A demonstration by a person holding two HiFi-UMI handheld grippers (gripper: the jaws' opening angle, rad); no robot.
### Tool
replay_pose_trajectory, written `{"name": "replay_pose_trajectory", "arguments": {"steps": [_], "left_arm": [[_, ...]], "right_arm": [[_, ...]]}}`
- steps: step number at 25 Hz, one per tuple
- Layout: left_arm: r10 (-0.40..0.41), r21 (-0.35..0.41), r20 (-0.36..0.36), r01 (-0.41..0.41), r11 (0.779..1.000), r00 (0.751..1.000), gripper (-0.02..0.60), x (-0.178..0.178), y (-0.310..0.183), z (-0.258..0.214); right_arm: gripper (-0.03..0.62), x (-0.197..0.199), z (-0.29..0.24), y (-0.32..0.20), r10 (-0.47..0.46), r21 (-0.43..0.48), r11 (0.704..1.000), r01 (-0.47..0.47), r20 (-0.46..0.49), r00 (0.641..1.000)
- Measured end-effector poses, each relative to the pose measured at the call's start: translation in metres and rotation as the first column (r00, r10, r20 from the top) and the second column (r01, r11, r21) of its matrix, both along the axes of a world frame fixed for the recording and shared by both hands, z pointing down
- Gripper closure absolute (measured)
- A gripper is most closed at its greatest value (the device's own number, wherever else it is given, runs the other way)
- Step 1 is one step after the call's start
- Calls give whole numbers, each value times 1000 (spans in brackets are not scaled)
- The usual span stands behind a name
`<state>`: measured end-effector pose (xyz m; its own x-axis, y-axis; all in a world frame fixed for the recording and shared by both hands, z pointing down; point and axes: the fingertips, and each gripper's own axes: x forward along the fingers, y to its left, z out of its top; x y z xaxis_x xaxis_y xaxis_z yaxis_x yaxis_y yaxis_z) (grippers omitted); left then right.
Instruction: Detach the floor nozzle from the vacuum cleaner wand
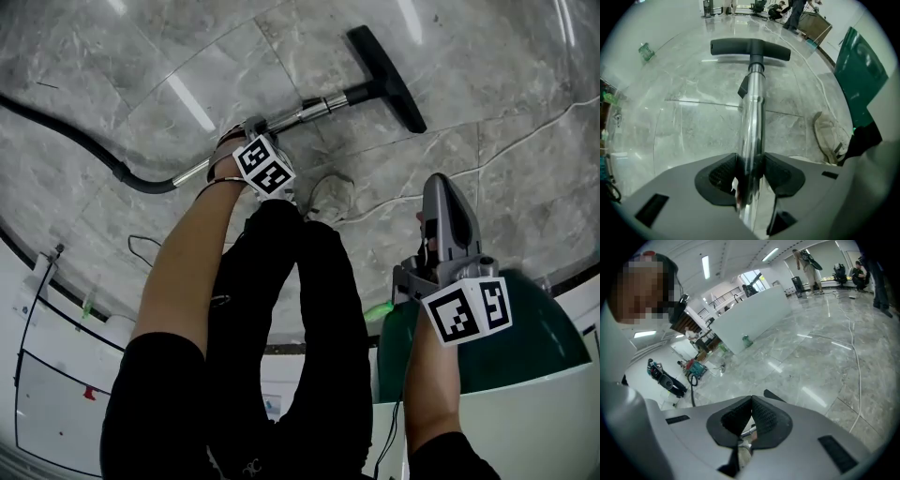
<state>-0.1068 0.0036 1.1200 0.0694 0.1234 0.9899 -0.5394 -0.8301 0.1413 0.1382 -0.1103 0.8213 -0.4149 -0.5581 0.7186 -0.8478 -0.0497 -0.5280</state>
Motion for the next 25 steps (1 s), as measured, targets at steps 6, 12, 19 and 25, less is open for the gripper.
{"name": "replay_pose_trajectory", "arguments": {"steps": [6, 12, 19, 25], "left_arm": [[-16, 32, -194, 22, 999, 981, 400, 22, -9, -94], [3, 100, -318, 31, 995, 948, 400, 49, -23, -181], [46, 131, -467, 18, 991, 883, 402, 89, -15, -262], [61, 142, -524, 17, 990, 850, 402, 106, 9, -294]], "right_arm": [[583, -28, -24, 10, 46, -13, 999, -45, 101, 994], [334, -12, -19, 19, 155, -90, 985, -149, 71, 985], [301, 15, -35, 5, 337, -75, 941, -330, 138, 931], [304, 42, -29, 0, 495, -124, 869, -479, 239, 835]]}}
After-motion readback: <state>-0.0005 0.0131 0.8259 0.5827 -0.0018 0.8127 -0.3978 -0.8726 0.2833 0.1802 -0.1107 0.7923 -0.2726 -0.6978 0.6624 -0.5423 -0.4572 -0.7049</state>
